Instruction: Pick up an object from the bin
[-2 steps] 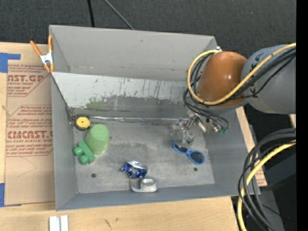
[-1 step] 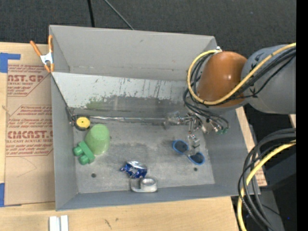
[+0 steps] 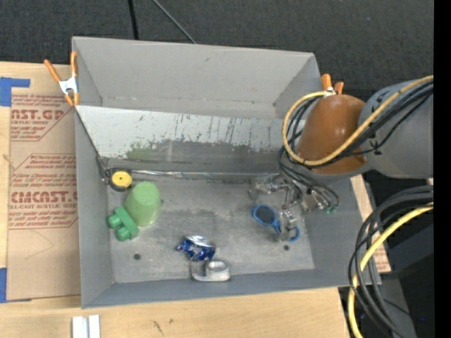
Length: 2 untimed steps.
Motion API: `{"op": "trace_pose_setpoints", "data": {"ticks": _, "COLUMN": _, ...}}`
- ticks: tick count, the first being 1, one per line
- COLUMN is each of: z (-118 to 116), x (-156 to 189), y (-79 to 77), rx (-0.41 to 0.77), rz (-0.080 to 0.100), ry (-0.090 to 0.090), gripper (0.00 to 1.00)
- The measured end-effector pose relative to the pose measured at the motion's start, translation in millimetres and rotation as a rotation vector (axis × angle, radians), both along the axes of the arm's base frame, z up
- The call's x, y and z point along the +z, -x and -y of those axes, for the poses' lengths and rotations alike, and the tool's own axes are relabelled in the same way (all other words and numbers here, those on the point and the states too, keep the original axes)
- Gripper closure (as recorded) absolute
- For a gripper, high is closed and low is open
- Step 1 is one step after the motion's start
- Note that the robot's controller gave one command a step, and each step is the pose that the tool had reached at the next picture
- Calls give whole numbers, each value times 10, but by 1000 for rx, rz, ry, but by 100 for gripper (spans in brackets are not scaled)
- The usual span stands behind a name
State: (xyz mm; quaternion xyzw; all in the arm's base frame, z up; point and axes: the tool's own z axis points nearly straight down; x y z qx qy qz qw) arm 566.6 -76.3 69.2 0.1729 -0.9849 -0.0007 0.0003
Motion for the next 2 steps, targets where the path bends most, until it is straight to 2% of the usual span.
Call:
{"op": "trace_pose_setpoints", "data": {"ticks": 1, "z": -3, "x": 8, "y": -8, "rx": 1, "rz": 2, "ry": 0, "gripper": 100}}
{"op": "trace_pose_setpoints", "data": {"ticks": 2, "z": -138, "x": 1879, "y": 33, "rx": -9, "rz": 13, "ry": 2, "gripper": 100}}
